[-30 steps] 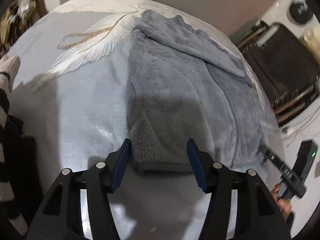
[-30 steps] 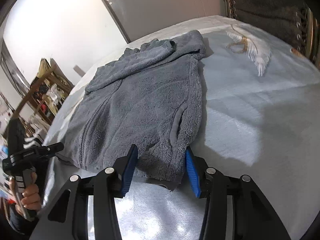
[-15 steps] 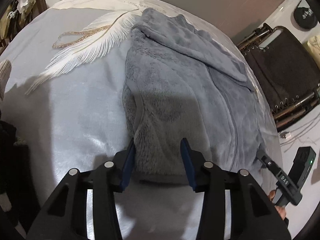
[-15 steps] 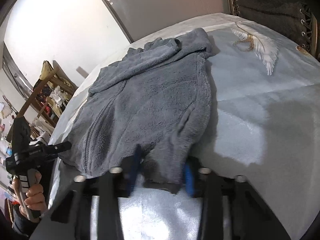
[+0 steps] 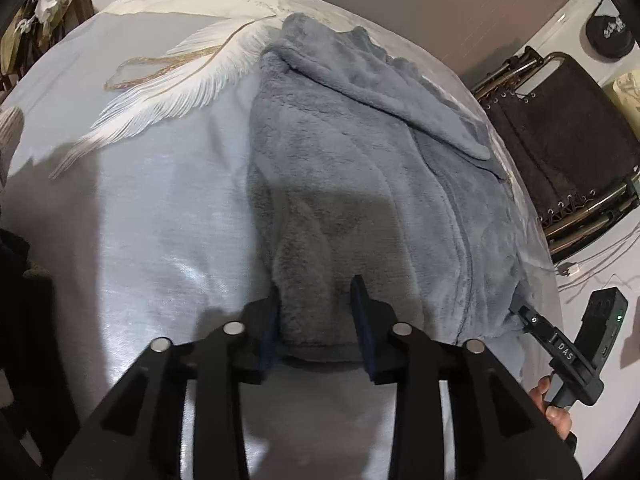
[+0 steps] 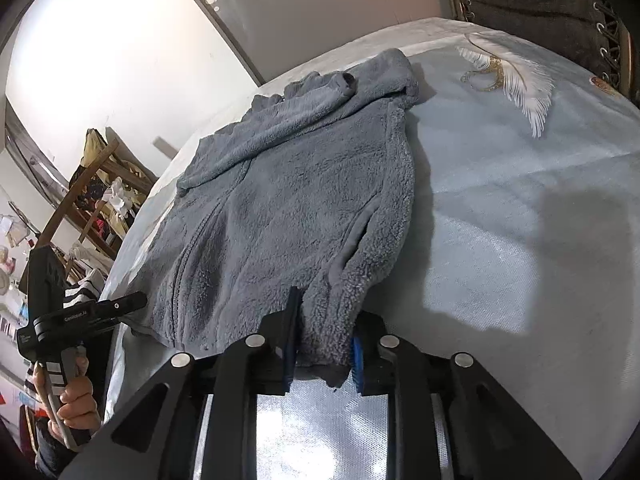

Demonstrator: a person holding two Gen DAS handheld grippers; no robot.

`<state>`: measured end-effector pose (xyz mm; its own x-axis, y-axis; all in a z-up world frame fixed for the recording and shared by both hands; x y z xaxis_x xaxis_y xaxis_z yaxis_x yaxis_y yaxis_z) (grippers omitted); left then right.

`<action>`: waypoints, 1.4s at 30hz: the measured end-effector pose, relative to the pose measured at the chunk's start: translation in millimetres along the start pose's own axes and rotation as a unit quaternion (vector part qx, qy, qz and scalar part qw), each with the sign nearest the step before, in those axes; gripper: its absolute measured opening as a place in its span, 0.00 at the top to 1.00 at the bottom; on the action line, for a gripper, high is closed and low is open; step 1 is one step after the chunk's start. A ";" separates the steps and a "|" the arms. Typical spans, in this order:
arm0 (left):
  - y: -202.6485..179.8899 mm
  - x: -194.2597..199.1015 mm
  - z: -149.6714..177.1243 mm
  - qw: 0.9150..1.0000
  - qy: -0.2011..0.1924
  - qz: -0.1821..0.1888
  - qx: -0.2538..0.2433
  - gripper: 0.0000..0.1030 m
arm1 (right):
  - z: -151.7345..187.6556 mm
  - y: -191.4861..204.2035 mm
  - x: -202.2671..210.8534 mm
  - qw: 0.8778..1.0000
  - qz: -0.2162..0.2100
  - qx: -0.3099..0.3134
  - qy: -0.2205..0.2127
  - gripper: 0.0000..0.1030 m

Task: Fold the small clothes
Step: 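Grasp the jacket hem with the left tool while the right tool grasps the hem, then lift the hem with both tools and fold it toward the hood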

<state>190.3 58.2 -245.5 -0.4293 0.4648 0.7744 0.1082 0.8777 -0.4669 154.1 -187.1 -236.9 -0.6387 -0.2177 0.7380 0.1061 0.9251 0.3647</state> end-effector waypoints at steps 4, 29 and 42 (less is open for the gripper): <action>-0.9 -2.9 0.0 1.000 -0.003 -0.011 -0.005 0.84 | -2.1 -2.3 4.5 1.000 0.002 -0.006 -0.011 0.86; -5.9 39.5 10.6 0.999 -0.015 -0.003 -0.031 0.85 | -5.8 1.8 52.8 0.999 -0.048 -0.006 -0.024 0.87; -6.4 74.4 13.2 0.998 -0.022 0.000 -0.055 0.85 | -2.7 10.2 89.8 0.997 -0.073 -0.002 -0.037 0.87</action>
Point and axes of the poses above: each gripper's, at about its wrist camera, not at the fingertips, and x roughly against the way its jaws point, y to its left, z to its underside, the point moved 8 cm from there along -x, roughly the way its jaws point, and after that the axes turned 5 degrees about z, right-handed, at the moved point
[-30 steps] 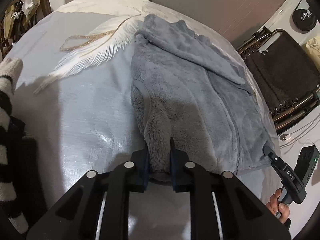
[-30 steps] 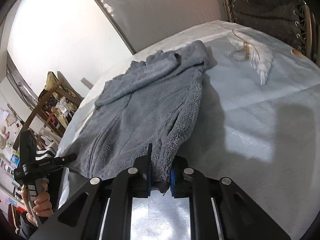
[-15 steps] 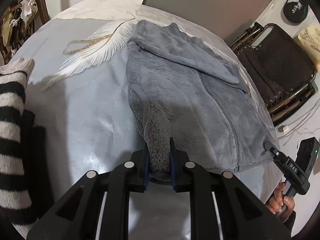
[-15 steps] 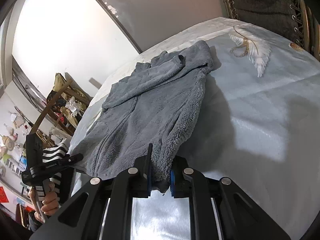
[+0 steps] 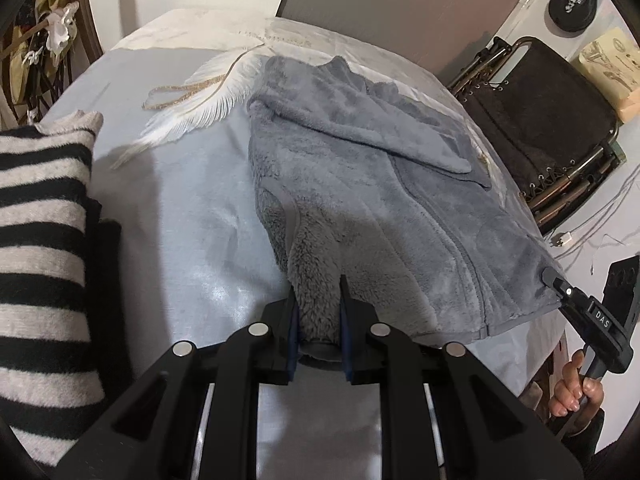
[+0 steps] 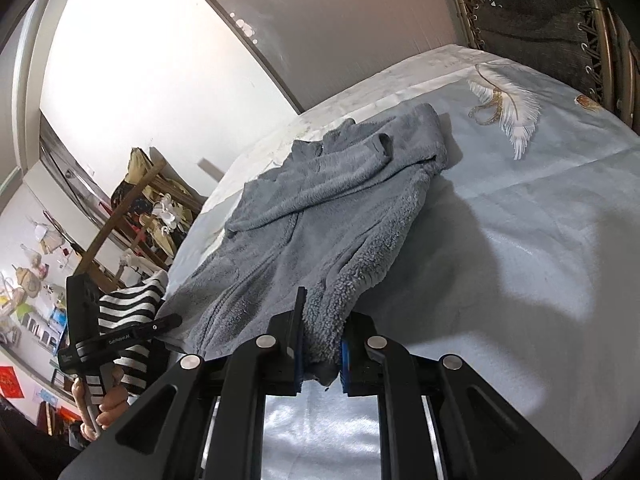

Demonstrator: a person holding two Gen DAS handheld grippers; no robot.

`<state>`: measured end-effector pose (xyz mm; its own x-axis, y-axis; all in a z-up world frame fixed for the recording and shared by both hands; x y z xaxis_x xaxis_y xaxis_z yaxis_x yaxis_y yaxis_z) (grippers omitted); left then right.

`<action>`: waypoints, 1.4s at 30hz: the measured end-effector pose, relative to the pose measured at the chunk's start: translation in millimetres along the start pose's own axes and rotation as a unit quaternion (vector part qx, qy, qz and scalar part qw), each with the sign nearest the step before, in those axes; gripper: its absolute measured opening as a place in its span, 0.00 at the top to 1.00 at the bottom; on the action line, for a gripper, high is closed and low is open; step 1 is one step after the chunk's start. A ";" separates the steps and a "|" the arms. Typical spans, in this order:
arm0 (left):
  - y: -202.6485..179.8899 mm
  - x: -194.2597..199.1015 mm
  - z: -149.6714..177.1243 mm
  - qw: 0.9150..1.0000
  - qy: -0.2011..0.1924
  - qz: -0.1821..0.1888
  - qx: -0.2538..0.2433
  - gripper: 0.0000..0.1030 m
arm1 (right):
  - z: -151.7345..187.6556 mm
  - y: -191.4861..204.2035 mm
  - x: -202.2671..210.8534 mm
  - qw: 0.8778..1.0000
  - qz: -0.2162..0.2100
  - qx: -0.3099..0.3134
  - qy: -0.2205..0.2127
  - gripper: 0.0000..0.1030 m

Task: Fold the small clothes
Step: 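Lift the hem with both tools and fold it toward the hood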

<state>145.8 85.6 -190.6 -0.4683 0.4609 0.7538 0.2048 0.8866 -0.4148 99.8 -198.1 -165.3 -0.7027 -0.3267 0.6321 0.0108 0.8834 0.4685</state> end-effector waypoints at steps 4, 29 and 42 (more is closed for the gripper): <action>-4.2 11.6 -10.8 1.000 -0.019 0.001 -0.013 0.85 | -3.4 1.0 4.7 1.000 -0.009 -0.008 -0.006 0.87; -28.1 20.1 -83.0 0.998 -0.032 -0.003 -0.054 0.85 | -71.8 -4.9 2.8 0.995 -0.079 -0.055 -0.030 0.87; -31.1 -8.4 -157.1 0.998 -0.019 -0.024 -0.060 0.85 | -146.1 6.4 -33.8 0.994 -0.086 -0.049 -0.037 0.87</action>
Point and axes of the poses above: each gripper's, at about its wrist camera, not at the fingertips, and x roughly against the way its jaws point, y to its left, z to its underside, the point moved 8 cm from there along -x, roughly the way its jaws point, and after that the axes turned 5 degrees about z, right-handed, at the moved point
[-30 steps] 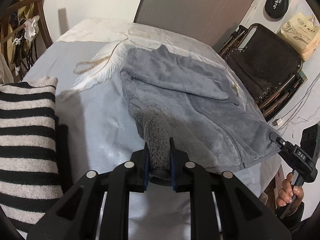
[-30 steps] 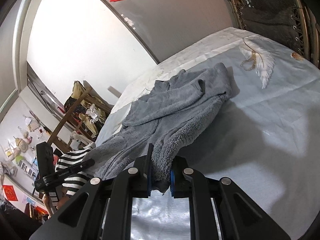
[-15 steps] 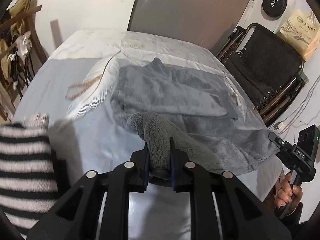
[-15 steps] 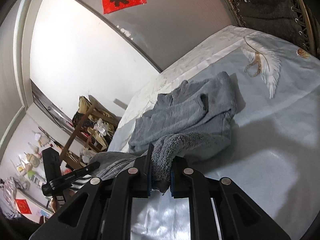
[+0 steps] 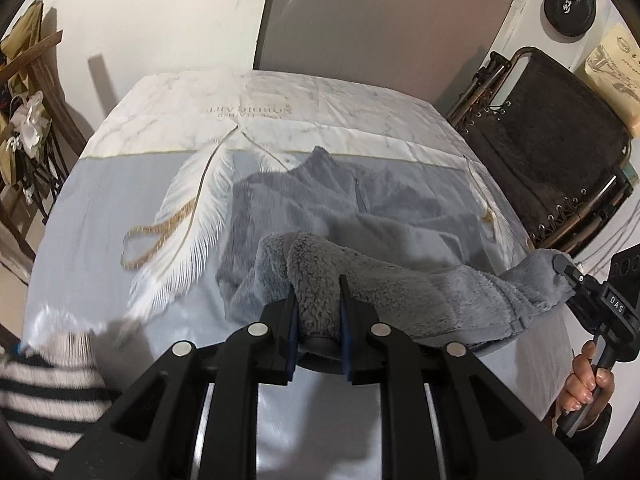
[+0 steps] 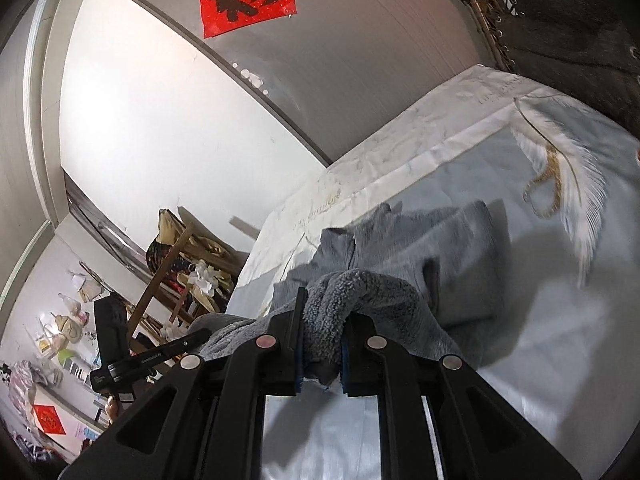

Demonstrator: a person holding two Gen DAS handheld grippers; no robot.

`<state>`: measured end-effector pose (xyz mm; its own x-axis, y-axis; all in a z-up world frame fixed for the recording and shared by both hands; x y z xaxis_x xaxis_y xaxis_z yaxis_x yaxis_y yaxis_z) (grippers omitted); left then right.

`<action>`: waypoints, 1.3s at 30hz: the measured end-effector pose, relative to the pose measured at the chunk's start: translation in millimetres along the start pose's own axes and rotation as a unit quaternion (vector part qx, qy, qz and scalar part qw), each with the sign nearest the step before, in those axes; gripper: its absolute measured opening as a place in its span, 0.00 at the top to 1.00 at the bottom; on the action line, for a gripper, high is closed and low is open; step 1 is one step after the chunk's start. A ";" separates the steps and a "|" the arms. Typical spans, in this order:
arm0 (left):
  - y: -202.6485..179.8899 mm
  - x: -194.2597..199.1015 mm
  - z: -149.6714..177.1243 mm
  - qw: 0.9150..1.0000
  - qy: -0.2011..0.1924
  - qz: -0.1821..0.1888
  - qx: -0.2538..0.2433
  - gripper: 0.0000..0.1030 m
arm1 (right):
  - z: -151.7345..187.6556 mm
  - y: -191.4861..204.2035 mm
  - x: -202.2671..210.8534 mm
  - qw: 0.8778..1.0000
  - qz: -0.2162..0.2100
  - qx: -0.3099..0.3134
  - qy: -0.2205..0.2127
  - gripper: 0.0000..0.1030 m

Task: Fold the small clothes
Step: 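Lift the hem with both tools and fold it toward the hood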

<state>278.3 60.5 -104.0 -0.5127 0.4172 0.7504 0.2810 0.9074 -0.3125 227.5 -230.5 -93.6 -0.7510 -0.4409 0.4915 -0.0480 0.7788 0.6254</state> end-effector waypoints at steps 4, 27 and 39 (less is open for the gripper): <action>3.8 -8.4 -17.7 1.000 -0.001 0.000 0.004 0.85 | -15.8 0.5 -10.9 1.000 0.003 0.000 -0.001 0.87; 46.6 -114.0 -72.2 0.998 0.050 -0.018 0.045 0.84 | -57.6 -44.4 -116.6 0.997 0.071 -0.017 0.023 0.87; 63.6 -164.8 -76.3 0.996 0.059 -0.048 0.044 0.76 | -49.9 -91.7 -165.2 0.991 0.107 -0.065 0.041 0.86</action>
Point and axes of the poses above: each gripper's, at about its wrist camera, not at the fingertips, and x roughly against the way its jaws point, y to its left, z to its underside, the point moved 8 cm from there along -x, roughly the way its jaws point, and after that the axes turned 5 degrees about z, right-handed, at the moved point
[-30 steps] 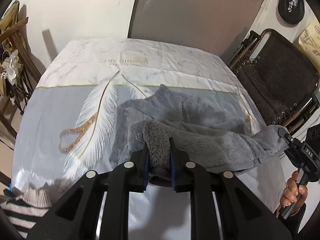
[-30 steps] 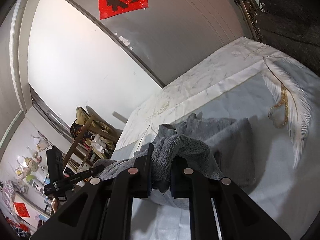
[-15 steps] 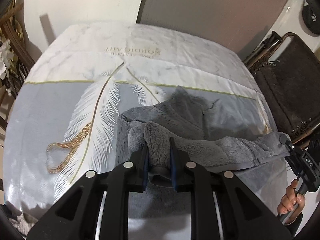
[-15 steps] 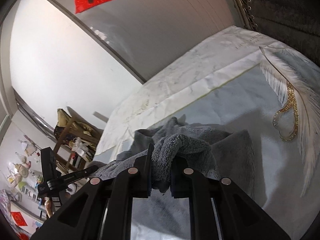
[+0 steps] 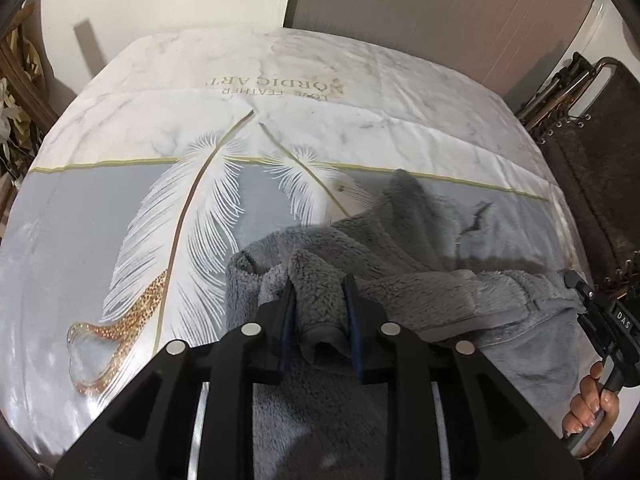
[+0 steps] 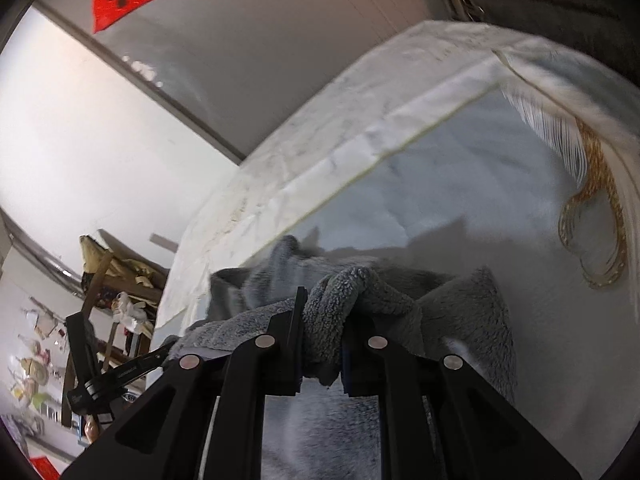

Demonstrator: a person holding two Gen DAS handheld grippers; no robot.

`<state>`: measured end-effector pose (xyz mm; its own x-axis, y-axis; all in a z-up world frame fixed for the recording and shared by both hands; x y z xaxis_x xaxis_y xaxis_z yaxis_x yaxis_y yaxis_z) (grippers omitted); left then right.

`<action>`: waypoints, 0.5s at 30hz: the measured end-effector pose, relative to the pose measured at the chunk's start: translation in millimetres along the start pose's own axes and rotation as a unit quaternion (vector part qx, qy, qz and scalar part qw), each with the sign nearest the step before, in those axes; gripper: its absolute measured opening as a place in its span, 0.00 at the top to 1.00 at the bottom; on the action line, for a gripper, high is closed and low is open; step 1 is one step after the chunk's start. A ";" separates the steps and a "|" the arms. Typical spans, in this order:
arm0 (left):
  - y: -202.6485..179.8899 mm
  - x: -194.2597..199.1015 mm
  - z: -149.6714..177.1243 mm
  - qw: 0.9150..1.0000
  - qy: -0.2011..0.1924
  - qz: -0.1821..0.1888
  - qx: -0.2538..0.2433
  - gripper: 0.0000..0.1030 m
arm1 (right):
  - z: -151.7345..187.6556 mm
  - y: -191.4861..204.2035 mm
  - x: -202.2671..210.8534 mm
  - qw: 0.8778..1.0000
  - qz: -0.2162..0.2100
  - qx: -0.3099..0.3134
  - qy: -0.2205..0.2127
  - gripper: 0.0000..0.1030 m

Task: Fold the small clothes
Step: 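Lift the hem with both tools and fold it toward the hood, then lower the folded hem onto the jacket and open both tools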

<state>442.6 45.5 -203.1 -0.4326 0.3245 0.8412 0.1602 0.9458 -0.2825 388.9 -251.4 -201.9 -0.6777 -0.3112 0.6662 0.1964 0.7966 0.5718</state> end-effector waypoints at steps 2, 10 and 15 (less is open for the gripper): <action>-0.7 -1.7 0.1 1.000 -0.001 -0.008 -0.004 0.74 | 2.5 -7.1 -9.2 1.000 0.001 -0.014 0.010 0.86; 1.7 65.8 -23.6 0.993 -0.102 -0.053 -0.017 0.18 | -13.0 1.8 16.6 0.999 -0.028 -0.031 -0.007 0.62; 3.7 74.4 -16.1 0.995 -0.094 -0.040 -0.014 0.18 | -23.4 13.5 54.4 0.998 -0.018 -0.013 -0.059 0.53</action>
<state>425.3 73.0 -134.1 -0.6021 0.2482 0.7589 0.1429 0.9686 -0.2033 371.3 -269.7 -146.7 -0.7632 -0.2750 0.5847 0.1869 0.7722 0.6072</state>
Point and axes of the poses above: each gripper's, at about its wrist camera, not at the fingertips, and x roughly against the way its jaws point, y to its left, z to its underside, the point moved 8 cm from there along -x, roughly the way its jaws point, and after that the axes turned 5 degrees about z, right-handed, at the moved point
